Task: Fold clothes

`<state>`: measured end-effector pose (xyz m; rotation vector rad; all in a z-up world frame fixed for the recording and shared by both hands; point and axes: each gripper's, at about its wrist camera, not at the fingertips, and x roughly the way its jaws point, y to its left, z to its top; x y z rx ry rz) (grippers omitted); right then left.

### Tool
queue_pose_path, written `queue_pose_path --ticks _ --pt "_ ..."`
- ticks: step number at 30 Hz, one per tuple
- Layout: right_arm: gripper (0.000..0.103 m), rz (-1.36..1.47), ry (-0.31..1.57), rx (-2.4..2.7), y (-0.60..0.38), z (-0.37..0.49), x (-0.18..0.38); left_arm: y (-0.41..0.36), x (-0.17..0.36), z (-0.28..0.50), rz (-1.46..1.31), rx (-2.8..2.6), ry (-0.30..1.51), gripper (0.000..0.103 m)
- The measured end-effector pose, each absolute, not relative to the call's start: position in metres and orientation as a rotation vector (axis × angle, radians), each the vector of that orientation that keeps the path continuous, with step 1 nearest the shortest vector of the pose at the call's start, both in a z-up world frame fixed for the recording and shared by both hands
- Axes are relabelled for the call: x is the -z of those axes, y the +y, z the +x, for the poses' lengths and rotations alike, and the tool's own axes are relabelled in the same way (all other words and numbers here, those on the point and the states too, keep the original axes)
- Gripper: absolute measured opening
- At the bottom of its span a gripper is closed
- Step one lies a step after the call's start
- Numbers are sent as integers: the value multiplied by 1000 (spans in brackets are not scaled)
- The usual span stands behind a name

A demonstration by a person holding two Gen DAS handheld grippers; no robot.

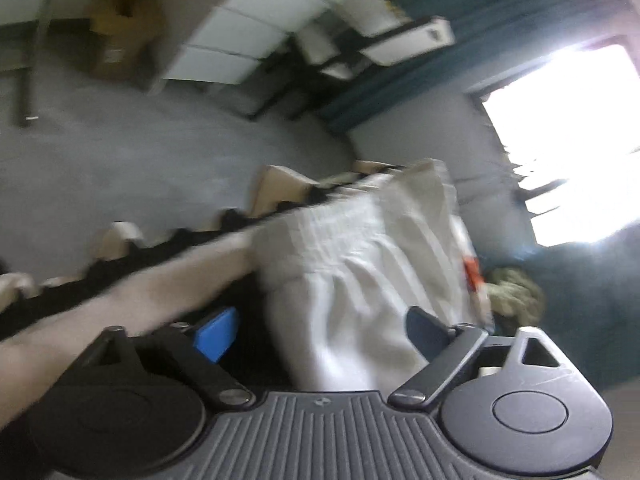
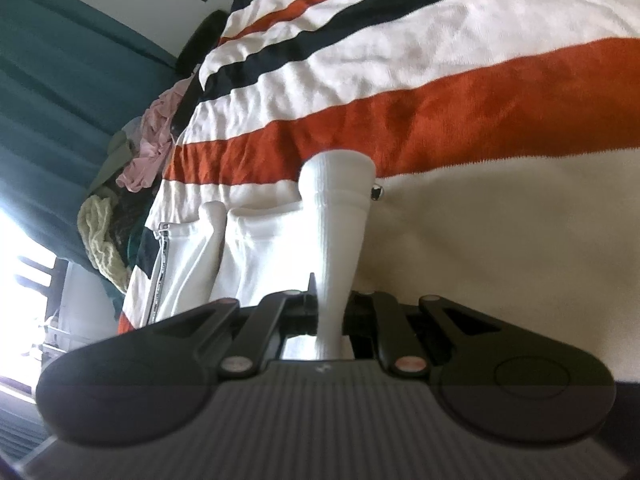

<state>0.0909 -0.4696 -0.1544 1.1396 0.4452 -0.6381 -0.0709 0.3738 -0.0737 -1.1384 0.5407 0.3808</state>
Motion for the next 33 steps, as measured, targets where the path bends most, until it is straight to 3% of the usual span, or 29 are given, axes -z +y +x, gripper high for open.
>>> queue_pose_path --ticks 14,16,18,21,24,33 --pt "9 1107 447 655 -463 89 156 369 92 -52 -1301 -299 582 79" --pt "9 1100 422 641 -462 88 154 367 90 -47 -1265 -341 587 60" --pt "9 1110 386 621 -462 84 150 367 90 -43 -1254 -380 590 51" --pt "7 1138 332 596 -463 78 142 371 89 -42 -1270 -404 561 14" --pt "6 1137 306 592 -463 74 134 375 84 -44 -1274 -392 508 9" --pt "5 1054 186 572 -467 83 88 378 10 -20 -1160 -279 364 7"
